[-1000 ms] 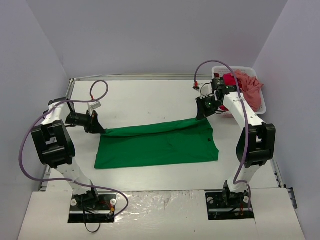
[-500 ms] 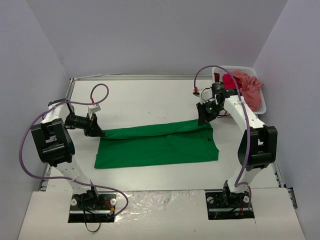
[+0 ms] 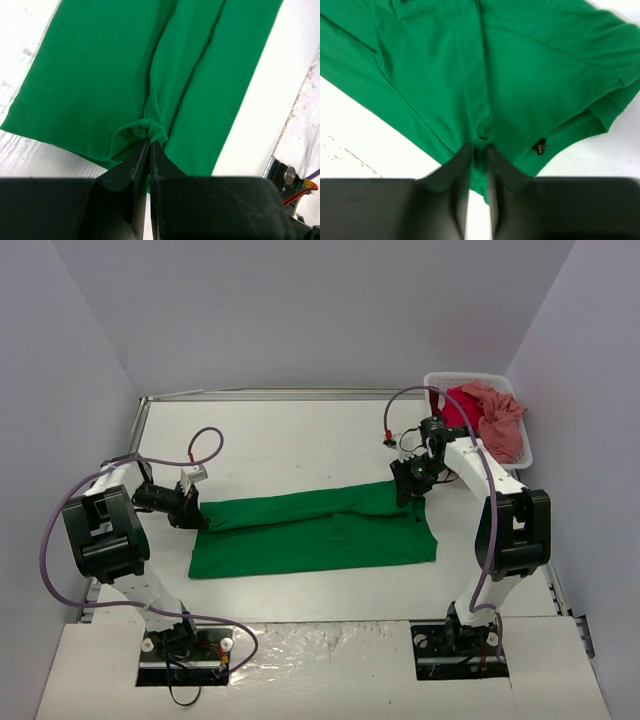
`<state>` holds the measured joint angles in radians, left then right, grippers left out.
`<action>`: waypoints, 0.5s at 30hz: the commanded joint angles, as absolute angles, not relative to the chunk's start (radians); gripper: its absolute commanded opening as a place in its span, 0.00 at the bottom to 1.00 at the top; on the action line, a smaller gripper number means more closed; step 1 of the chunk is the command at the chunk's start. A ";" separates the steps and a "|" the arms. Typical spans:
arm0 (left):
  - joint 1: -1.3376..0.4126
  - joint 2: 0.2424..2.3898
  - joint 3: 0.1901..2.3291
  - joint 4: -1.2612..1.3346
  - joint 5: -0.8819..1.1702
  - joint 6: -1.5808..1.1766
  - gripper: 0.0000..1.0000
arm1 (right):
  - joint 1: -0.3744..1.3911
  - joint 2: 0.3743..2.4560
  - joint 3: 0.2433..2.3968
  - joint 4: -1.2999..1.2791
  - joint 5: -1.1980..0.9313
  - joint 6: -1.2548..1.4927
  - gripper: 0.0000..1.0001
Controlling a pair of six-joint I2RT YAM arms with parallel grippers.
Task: Fold and stack the t-shirts
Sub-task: Fold the other side of the tshirt into a rectangle
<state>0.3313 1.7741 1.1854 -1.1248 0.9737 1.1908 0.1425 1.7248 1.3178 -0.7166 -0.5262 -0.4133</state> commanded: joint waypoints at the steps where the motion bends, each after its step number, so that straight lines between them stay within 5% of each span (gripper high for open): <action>1: 0.336 1.707 1.170 -1.049 0.931 1.163 0.02 | 0.156 1.753 1.299 -0.762 -0.505 -0.449 0.18; 3: 0.336 1.703 1.169 -1.036 0.916 1.157 0.03 | 0.166 1.775 1.298 -0.761 -0.482 -0.453 0.35; 5: 0.333 1.700 1.173 -1.032 0.908 1.149 0.04 | 0.167 1.789 1.304 -0.764 -0.479 -0.456 0.42; 15: 0.328 1.641 1.190 -1.040 0.861 1.137 0.18 | 0.169 1.796 1.399 -0.802 -0.477 -0.469 0.50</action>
<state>0.3313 1.7000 1.1660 -1.0161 0.8658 1.1294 0.1646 1.8030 1.3384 -0.7391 -0.4789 -0.4492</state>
